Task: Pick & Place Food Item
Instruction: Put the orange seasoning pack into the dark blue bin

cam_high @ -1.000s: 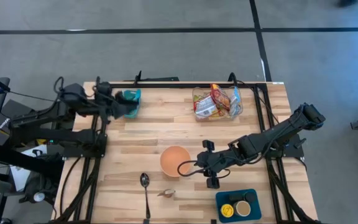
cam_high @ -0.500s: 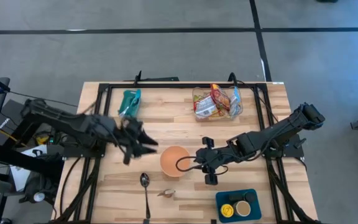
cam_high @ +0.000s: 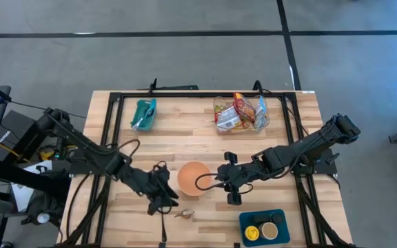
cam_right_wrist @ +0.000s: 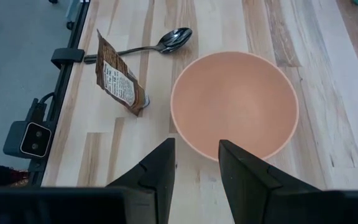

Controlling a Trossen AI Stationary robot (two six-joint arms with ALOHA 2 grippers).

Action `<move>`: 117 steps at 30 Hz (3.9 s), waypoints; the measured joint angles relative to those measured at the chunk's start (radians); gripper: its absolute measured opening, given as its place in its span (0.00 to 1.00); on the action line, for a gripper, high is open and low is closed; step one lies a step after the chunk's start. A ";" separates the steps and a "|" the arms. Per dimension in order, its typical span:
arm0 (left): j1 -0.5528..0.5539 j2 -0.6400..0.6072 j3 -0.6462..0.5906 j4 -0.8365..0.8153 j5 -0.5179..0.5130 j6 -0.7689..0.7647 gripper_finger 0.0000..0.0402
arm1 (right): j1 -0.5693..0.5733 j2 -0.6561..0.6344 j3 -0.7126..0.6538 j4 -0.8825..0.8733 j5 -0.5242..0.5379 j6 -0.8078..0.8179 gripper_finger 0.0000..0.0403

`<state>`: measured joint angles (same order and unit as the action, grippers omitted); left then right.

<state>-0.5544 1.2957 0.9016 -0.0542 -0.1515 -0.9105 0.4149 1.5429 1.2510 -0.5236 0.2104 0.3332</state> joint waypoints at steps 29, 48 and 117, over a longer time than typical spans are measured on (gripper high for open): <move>-0.032 0.033 0.000 -0.130 0.054 0.200 0.42 | -0.048 0.000 0.000 0.000 0.000 0.060 0.29; -0.127 0.041 0.000 -0.111 0.019 -0.098 0.41 | -0.062 0.000 0.000 0.000 0.000 0.060 0.29; -0.173 0.242 0.000 0.015 -0.167 0.259 0.44 | -0.064 0.000 0.000 0.008 0.000 0.051 0.29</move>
<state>-0.7273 1.5379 0.9016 -0.0388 -0.3180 -0.6518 0.3510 1.5431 1.2510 -0.5156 0.2104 0.3843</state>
